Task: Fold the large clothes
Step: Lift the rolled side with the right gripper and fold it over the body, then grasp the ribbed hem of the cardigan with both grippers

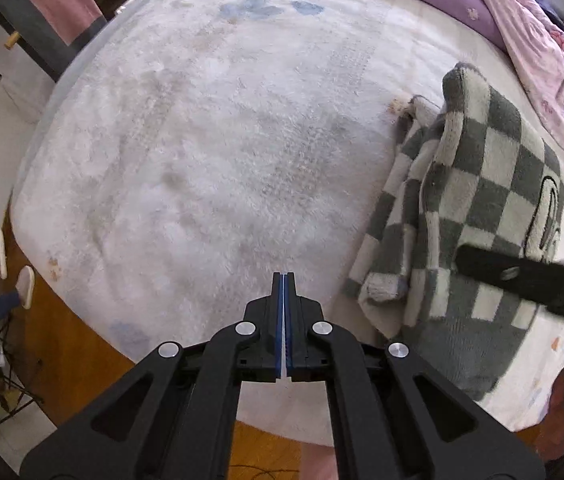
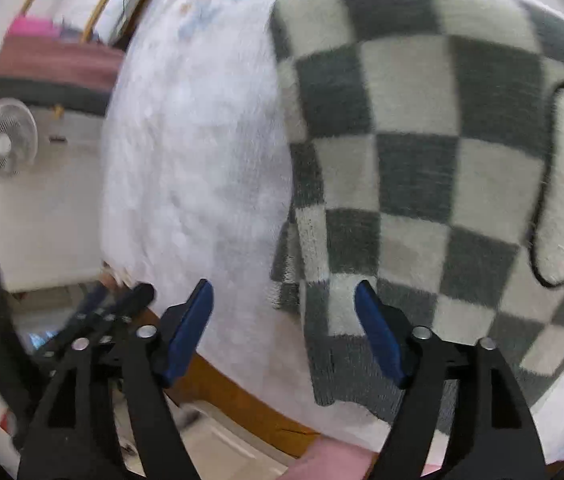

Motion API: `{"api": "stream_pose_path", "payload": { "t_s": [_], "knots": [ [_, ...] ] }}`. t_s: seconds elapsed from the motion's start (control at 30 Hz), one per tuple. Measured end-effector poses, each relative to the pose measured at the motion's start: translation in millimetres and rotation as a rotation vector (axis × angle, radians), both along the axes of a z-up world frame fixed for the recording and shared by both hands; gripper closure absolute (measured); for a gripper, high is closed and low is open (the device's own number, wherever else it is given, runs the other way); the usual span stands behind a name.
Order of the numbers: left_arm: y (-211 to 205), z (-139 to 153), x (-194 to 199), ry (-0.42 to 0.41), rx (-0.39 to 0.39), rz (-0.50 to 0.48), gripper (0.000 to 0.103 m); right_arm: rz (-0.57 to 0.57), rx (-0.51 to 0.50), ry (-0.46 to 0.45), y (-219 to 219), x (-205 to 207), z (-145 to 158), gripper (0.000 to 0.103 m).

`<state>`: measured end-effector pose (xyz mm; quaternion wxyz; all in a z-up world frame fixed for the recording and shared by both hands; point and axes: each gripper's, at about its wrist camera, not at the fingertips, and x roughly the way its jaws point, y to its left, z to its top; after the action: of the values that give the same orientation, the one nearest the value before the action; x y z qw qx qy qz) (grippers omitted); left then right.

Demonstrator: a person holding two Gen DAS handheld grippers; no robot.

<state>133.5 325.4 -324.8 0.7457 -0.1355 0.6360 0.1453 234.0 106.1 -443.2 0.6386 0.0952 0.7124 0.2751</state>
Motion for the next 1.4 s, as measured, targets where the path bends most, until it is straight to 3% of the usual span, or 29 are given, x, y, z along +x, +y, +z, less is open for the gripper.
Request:
{"api": "stream_pose_path", "payload": {
  "t_s": [0.07,0.1,0.13,0.2,0.27,0.37,0.4,0.43,0.5,0.6,0.7,0.77,0.83,0.97,1.07,1.13,1.2,1.3,1.4],
  "knots": [
    [-7.6,-11.0,5.8,0.001,-0.074,-0.023,0.099,-0.052,-0.023,-0.018,-23.1,1.3,11.1,0.019],
    [-11.3,-17.0,9.0,0.003,-0.112,-0.032,0.085,-0.072,-0.027,-0.013,-34.2,1.5,13.4,0.019],
    [-20.4,-23.2,12.6,0.010,-0.186,-0.043,0.058,-0.095,-0.044,-0.003,-47.9,1.3,14.9,0.019],
    [-39.8,-39.4,19.2,0.012,-0.334,-0.046,0.041,-0.140,-0.087,0.003,-72.3,-1.1,15.6,0.019],
    [-56.6,-58.9,22.2,0.045,-0.410,-0.044,0.041,-0.199,-0.124,0.016,-99.3,-4.8,13.3,0.019],
    [-77.4,-101.3,23.0,0.160,-0.456,-0.022,0.043,-0.280,-0.159,0.037,-133.5,-9.4,8.8,0.019],
    [-81.1,-113.0,20.8,0.197,-0.432,0.000,0.082,-0.302,-0.171,0.038,-144.1,-10.4,8.2,0.019],
    [-82.0,-115.1,19.5,0.201,-0.398,0.009,0.090,-0.315,-0.184,0.033,-151.4,-10.9,9.2,0.019],
    [-83.7,-107.8,19.5,0.181,-0.378,-0.006,0.093,-0.321,-0.200,-0.018,-161.3,-9.3,17.6,0.023],
    [-79.9,-80.2,18.9,0.138,-0.330,-0.038,0.094,-0.255,-0.159,-0.104,-150.4,1.5,33.1,0.068],
    [-75.3,-55.2,20.7,0.115,-0.282,-0.055,0.094,-0.194,-0.111,-0.180,-131.3,29.4,43.7,0.085],
    [-75.8,-43.5,25.5,0.107,-0.224,-0.094,0.093,-0.207,-0.109,-0.256,-119.7,55.3,51.9,0.085],
    [-76.6,-40.6,28.8,0.113,-0.199,-0.109,0.093,-0.245,-0.136,-0.270,-120.9,81.6,46.5,0.090],
    [-61.1,-86.2,35.5,0.166,-0.173,-0.068,0.093,-0.368,-0.244,-0.289,-132.0,135.8,2.4,0.102],
    [-60.9,-120.9,47.0,0.178,-0.195,-0.081,0.092,-0.464,-0.216,-0.121,-141.4,170.0,-59.7,0.103],
    [-63.8,-125.8,54.0,0.200,-0.180,-0.102,0.089,-0.404,-0.253,-0.137,-126.0,180.0,-61.5,0.103],
    [-65.6,-118.0,53.2,0.208,-0.197,-0.132,0.087,-0.340,-0.318,-0.179,-114.3,180.2,-54.1,0.103],
    [-64.4,-81.5,43.6,0.215,-0.187,-0.163,0.073,-0.362,-0.254,-0.159,-126.9,170.4,-30.4,0.103],
    [-68.6,-41.8,41.1,0.178,-0.121,-0.193,0.078,-0.385,-0.191,-0.141,-149.3,154.3,-4.3,0.097]
  ]
}}
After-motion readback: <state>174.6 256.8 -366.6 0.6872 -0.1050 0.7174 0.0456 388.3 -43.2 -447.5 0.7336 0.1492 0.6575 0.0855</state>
